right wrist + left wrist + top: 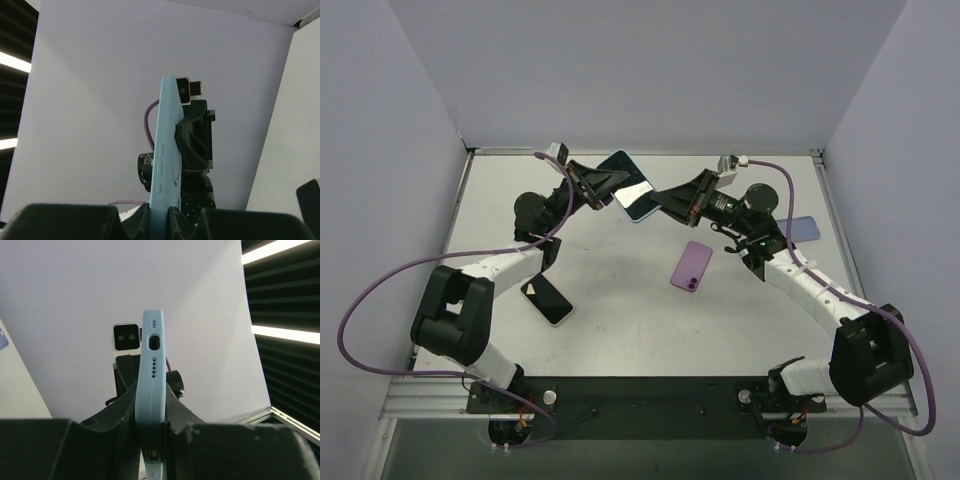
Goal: Take the phone out of the phone case
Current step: Remove the phone case from the phone.
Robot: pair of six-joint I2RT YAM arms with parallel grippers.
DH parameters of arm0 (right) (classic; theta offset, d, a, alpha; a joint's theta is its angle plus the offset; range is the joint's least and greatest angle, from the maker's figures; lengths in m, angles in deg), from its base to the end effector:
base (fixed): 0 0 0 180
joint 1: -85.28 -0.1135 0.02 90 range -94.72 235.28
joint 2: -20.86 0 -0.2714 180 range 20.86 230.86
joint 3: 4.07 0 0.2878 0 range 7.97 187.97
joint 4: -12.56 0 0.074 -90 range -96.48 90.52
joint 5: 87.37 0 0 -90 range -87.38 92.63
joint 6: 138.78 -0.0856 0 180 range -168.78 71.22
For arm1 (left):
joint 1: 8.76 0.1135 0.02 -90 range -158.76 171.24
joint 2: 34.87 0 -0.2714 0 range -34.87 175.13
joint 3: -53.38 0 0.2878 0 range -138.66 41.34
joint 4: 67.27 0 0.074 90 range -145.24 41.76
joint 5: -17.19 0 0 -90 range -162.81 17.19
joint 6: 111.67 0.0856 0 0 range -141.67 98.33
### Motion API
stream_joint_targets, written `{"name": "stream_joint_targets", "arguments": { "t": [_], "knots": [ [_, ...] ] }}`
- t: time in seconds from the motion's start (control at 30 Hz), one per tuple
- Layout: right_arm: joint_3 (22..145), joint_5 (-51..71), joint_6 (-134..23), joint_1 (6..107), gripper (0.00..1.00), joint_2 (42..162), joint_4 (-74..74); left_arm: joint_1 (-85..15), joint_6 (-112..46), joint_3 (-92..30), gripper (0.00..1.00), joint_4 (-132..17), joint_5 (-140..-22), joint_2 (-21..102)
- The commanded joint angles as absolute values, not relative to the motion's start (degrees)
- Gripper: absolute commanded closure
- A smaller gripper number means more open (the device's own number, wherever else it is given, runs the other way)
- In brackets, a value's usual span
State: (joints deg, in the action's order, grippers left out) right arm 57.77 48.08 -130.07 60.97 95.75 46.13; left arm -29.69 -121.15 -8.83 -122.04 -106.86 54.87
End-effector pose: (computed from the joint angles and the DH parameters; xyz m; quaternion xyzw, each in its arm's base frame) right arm 0.2986 0.2018 0.3575 -0.0283 0.6134 0.7368 0.2829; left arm 0.3591 -0.1887 0.3182 -0.1217 0.5437 -0.7842 0.2733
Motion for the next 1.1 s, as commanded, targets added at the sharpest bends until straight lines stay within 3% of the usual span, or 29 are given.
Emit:
{"name": "stream_joint_targets", "arguments": {
  "t": [0.0,0.17,0.5,1.07],
  "knots": [
    [59.2,47.7,-149.2,61.5,1.00,101.6,69.9,-29.9,-126.3,-14.0,1.00,-145.8,-100.9,55.9],
    [62.1,41.1,-168.5,60.9,1.00,114.4,96.2,-30.0,-127.3,-15.8,1.00,-149.5,-97.6,54.8],
    [65.4,36.6,-174.3,58.1,1.00,120.6,95.9,-30.0,-125.8,-22.3,1.00,-146.0,-96.5,49.8],
    [84.9,25.7,-182.8,53.1,1.00,129.1,96.0,-30.0,-126.5,-30.6,1.00,-148.6,-91.4,47.6]
  ]
}}
